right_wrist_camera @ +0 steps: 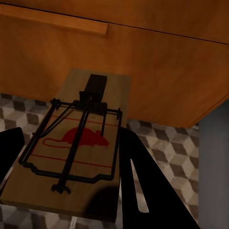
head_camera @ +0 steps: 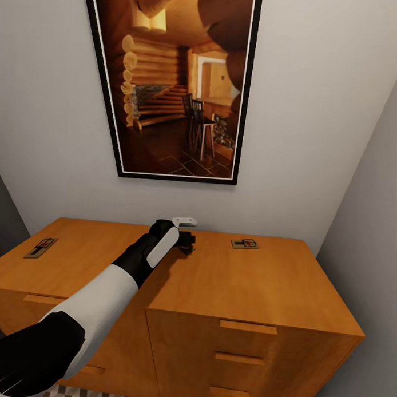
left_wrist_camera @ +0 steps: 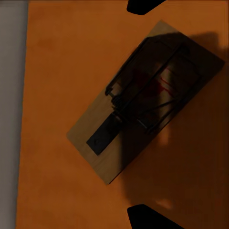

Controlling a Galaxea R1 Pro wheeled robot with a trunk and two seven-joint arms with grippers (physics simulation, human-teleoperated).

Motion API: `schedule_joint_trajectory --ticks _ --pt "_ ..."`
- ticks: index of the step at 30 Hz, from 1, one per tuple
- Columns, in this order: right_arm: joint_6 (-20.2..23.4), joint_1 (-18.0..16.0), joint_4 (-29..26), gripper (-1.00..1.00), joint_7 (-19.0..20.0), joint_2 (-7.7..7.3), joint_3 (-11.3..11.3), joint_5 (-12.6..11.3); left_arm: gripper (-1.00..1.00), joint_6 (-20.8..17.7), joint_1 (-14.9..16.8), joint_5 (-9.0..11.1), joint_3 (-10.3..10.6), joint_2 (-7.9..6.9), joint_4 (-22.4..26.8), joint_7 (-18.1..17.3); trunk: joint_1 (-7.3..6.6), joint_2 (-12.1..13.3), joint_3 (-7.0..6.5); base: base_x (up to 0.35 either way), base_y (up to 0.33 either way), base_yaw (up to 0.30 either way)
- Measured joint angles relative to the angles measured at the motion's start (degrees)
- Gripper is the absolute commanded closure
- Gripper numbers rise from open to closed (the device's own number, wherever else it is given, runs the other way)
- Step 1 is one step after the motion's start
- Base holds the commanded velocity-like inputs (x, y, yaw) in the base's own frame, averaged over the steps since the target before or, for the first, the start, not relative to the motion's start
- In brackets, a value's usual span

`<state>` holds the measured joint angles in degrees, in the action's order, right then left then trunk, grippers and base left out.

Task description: Take the four mousetraps from the cabinet in the bathroom and place them on the bathroom floor. Make sure all four end up on the same floor surface, and ensure that at least two of them are either under or directly next to the same bathroom sink.

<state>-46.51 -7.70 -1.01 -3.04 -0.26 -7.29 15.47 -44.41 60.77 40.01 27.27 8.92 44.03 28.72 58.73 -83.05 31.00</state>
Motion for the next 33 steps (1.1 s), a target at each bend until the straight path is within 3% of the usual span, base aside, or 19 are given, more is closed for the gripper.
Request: schedule_joint_trajectory --ticks 5,9,33 --pt "0.0 0.0 0.0 1.00 0.0 0.04 0.0 0.0 -1.00 -0.1 0.0 0.0 4.1 0.07 0.3 -0.2 0.00 0.0 0.00 0.000 0.000 0.000" --pt "0.0 0.0 0.0 1.00 0.0 0.07 0.0 0.0 -1.00 -0.1 0.0 0.0 5.6 0.07 0.3 -0.2 0.00 0.0 0.00 0.000 0.000 0.000" --pt "0.0 0.0 0.0 1.00 0.0 0.09 0.0 0.0 -1.00 -0.1 0.0 0.1 6.6 0.07 0.2 -0.2 -0.01 0.0 0.00 0.010 0.000 0.000"
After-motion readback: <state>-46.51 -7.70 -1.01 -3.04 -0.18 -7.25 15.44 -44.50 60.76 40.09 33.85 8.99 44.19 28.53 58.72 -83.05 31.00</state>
